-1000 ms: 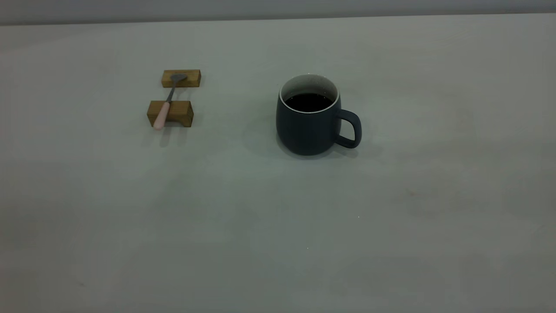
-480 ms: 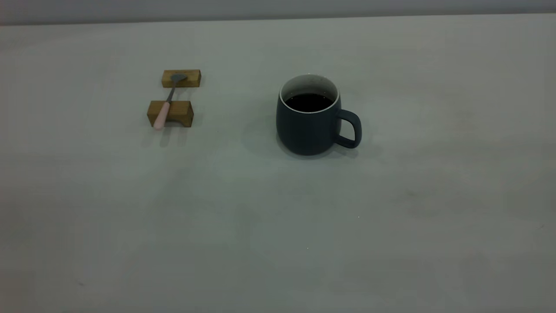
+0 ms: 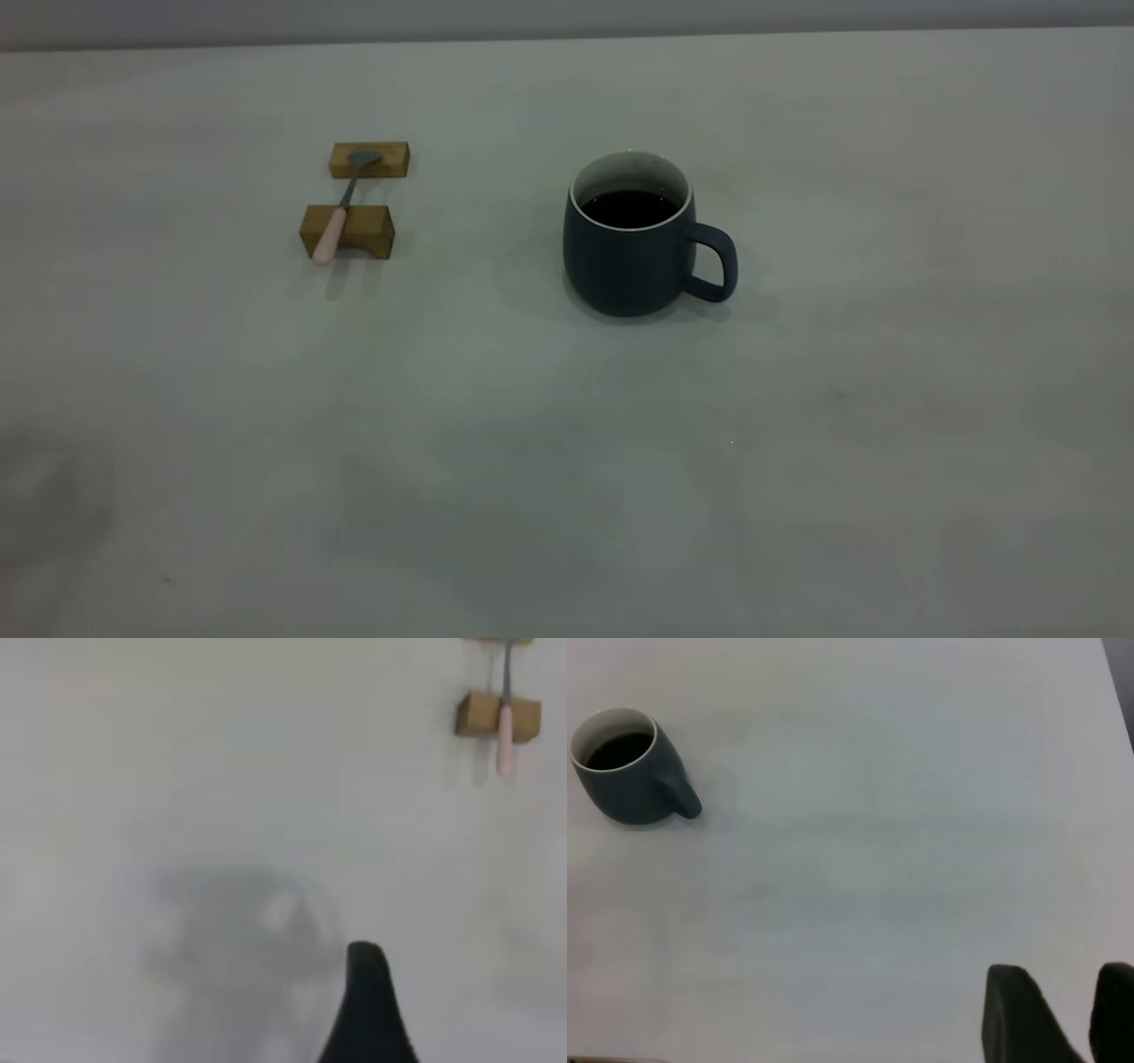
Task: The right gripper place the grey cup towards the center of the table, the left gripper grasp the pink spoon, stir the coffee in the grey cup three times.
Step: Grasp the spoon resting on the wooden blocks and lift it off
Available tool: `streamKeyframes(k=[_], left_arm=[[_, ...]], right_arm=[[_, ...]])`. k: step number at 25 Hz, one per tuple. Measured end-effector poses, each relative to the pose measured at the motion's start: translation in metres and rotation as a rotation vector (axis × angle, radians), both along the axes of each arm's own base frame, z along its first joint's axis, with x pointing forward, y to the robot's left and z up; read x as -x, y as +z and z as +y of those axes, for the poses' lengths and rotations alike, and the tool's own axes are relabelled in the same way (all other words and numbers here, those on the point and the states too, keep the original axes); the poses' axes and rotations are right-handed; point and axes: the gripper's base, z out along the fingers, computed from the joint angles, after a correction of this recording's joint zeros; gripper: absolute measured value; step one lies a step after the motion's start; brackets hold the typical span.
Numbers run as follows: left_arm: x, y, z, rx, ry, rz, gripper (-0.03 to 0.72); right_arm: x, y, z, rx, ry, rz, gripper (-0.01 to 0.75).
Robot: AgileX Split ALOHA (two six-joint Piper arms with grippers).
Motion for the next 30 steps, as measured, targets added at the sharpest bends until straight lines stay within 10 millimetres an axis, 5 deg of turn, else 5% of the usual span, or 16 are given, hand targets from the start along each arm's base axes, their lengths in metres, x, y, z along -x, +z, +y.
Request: streamKeyframes(k=[6, 13, 24, 30], left_arm=[[-0.096, -0.053, -0.026, 0.025, -0.074, 0.160, 0.647], [-0.158, -0.138, -0.063, 0.005, -0.153, 0.341, 0.647], [-0.190, -0.238, -0.098, 0.005, -0.204, 0.425, 0.638], [-0.200, -0.257, -0.108, 0.003, -0.223, 0.414, 0.600]], right_arm=[[0.000, 0.000, 0.000, 0.000, 0.000, 0.000, 0.237], [0.000, 0.000, 0.000, 0.000, 0.000, 0.000, 0.237], [0.000, 0.000, 0.000, 0.000, 0.000, 0.000, 0.237], [0.000, 0.000, 0.000, 0.000, 0.000, 0.000, 0.237]])
